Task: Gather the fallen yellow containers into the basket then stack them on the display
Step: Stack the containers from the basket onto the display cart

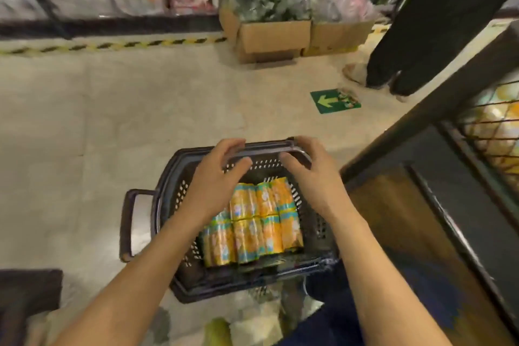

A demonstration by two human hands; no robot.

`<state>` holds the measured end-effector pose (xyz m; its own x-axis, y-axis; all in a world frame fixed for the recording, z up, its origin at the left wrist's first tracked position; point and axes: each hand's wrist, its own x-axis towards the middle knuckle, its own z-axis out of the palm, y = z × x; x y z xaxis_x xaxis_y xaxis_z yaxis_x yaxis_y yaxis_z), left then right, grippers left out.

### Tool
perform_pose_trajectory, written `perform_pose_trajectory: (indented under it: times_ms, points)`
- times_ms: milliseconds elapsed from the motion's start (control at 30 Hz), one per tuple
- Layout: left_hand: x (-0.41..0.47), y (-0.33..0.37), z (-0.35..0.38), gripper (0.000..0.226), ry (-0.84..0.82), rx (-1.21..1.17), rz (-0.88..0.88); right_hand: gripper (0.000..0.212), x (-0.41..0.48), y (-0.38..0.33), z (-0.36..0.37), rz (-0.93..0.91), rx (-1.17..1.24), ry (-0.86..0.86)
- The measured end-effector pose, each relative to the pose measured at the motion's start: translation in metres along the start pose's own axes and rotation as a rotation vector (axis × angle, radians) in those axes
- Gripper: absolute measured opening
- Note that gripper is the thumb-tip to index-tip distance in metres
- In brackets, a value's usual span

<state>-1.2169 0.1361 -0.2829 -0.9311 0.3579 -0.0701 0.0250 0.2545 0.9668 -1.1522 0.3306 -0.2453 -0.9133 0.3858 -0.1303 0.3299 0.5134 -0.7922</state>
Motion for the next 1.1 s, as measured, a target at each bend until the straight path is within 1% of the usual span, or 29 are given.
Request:
perform_pose_trajectory:
  times_ms: [100,233,300,367,467,600,667,733,800,833,900,933,967,1033,1067,1100]
  points:
    - [0.008,-0.054,0.001,0.049,0.024,0.015,-0.163,0.074,0.018,0.04,0.032,0.119,-0.057,-0.079]
    - [0.01,-0.114,0.015,0.044,0.032,0.111,-0.325,0.065,0.034,0.096,0.068,0.276,-0.062,-0.166]
    - [0.005,-0.149,0.026,0.05,0.01,0.163,-0.46,0.066,0.037,0.126,0.091,0.377,-0.064,-0.22]
    - [-0.002,-0.188,0.036,0.058,-0.011,0.2,-0.602,0.072,0.038,0.153,0.119,0.501,-0.025,-0.298]
    - [-0.009,-0.232,0.045,0.043,-0.042,0.24,-0.756,0.077,0.031,0.185,0.157,0.661,0.011,-0.385]
    - [-0.015,-0.268,0.055,0.038,-0.055,0.173,-0.871,0.072,0.011,0.217,0.186,0.748,-0.029,-0.468]
    - [-0.019,-0.291,0.059,0.045,-0.058,0.139,-0.903,0.073,0.006,0.228,0.196,0.788,-0.024,-0.509]
    - [-0.024,-0.318,0.063,0.052,-0.099,0.087,-0.939,0.071,0.007,0.237,0.208,0.792,-0.016,-0.537]
    - [-0.026,-0.332,0.069,0.064,-0.089,0.027,-0.943,0.065,0.01,0.242,0.22,0.762,-0.023,-0.529]
    - [-0.028,-0.34,0.07,0.069,-0.072,-0.012,-0.949,0.065,0.012,0.245,0.226,0.746,-0.039,-0.519]
    - [-0.038,-0.377,0.073,0.08,-0.079,-0.101,-0.944,0.067,0.015,0.248,0.233,0.718,-0.061,-0.51]
    - [-0.038,-0.372,0.073,0.087,-0.082,-0.086,-0.959,0.069,0.017,0.249,0.235,0.706,-0.062,-0.507]
    - [-0.034,-0.362,0.072,0.088,-0.067,-0.132,-0.968,0.069,0.018,0.252,0.237,0.699,-0.055,-0.503]
    - [-0.024,-0.333,0.069,0.068,0.006,-0.178,-0.954,0.066,0.019,0.257,0.239,0.7,-0.024,-0.499]
    - [-0.021,-0.321,0.069,0.058,0.024,-0.138,-0.951,0.063,0.02,0.258,0.239,0.701,-0.015,-0.499]
    - [-0.02,-0.318,0.07,0.054,0.035,-0.112,-0.936,0.06,0.019,0.26,0.238,0.699,-0.006,-0.497]
